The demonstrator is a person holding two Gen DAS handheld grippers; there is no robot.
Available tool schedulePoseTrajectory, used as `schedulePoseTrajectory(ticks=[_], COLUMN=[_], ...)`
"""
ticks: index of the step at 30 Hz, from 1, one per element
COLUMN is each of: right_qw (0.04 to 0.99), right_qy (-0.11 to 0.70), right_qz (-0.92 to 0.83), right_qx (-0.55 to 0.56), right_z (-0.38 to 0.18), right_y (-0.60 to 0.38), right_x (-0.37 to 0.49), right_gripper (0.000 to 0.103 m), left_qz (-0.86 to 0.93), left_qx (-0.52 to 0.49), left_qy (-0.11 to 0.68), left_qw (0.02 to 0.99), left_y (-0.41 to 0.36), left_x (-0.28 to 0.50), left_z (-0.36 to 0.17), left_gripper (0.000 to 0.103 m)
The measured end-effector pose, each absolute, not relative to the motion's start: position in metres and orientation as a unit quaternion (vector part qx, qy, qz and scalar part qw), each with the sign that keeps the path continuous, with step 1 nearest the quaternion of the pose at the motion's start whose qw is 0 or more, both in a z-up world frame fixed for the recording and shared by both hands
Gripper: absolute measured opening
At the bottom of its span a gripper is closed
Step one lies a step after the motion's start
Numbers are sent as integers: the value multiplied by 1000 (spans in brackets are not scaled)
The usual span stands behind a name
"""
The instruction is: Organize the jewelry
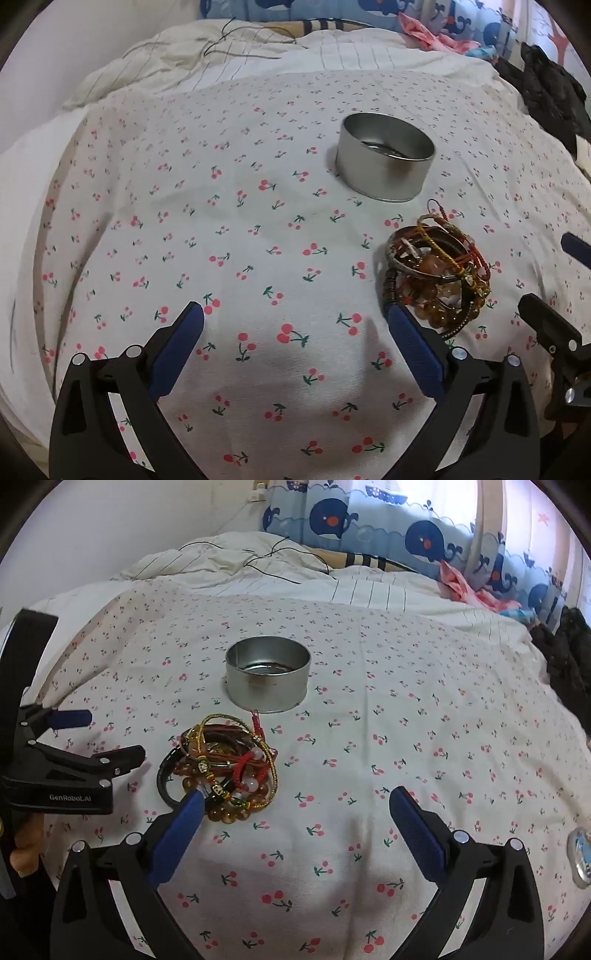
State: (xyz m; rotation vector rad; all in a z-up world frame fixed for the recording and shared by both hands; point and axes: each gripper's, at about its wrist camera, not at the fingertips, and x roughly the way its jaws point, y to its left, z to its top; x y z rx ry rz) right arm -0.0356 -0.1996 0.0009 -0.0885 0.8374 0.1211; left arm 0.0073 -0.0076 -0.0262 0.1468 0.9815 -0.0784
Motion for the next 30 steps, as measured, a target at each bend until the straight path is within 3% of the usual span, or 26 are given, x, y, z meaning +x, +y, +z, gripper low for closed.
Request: schedulePoseTrajectory(ticks=[30], right_qw=[908], right_qy=[413], right_qz=[51], right_qx=[-56], right_z=[3], right_y=[-197], right_x=[-31], right_gripper=[96], left_qz=[-39], left_qx=[88], left_qy=[459], left_qw=[883], left_y=[-15], left_x=[4], left_z=[-21], left_gripper=[96])
